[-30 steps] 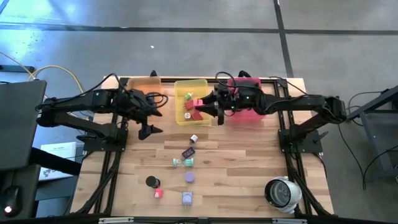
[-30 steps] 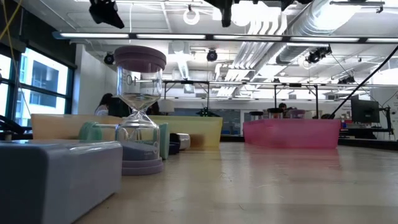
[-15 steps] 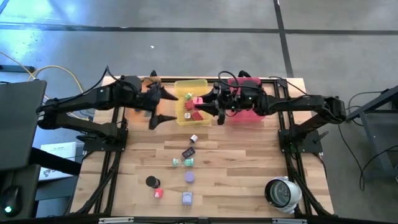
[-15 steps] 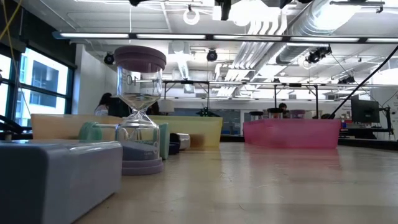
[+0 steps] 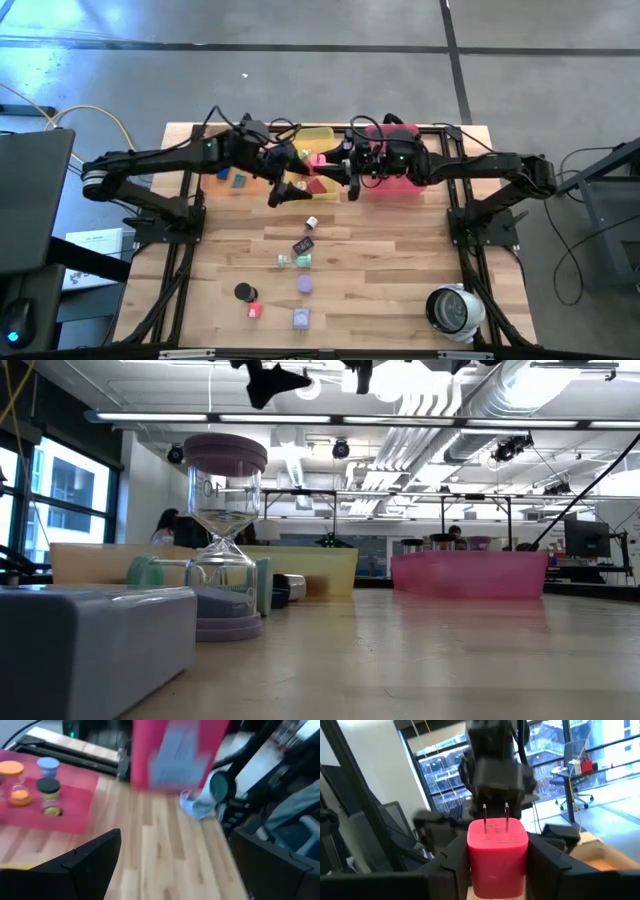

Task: Pick & Place Office items
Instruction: Put the right pink charger adapter into the yellow bin

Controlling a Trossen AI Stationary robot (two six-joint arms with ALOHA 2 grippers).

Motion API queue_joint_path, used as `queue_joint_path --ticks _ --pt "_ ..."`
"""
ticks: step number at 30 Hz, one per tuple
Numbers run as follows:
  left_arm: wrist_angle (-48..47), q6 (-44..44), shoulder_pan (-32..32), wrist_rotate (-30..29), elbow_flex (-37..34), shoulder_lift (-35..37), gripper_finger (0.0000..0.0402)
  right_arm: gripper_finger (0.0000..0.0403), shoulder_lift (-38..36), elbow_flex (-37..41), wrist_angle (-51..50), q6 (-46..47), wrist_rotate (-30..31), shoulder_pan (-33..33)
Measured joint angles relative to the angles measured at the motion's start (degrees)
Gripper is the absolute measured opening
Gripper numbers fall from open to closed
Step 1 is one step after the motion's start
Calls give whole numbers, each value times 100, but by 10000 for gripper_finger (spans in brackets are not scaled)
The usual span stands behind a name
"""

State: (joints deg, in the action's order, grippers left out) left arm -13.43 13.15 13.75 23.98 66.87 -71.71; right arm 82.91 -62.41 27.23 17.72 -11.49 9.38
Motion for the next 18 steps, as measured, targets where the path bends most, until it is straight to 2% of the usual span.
queue_joint_path --ticks 4,8,11,18 --pt "303 273 1 -51 0 -14 366 137 0 0 -75 0 -9 -1" --pt "434 335 39 -480 0 -1 366 137 0 0 -89 0 -56 -2" --pt "664 426 41 -532 0 -1 366 137 0 0 -92 0 -70 -2" --pt "907 204 -20 -820 2 -4 366 137 0 0 -121 0 -92 -2"
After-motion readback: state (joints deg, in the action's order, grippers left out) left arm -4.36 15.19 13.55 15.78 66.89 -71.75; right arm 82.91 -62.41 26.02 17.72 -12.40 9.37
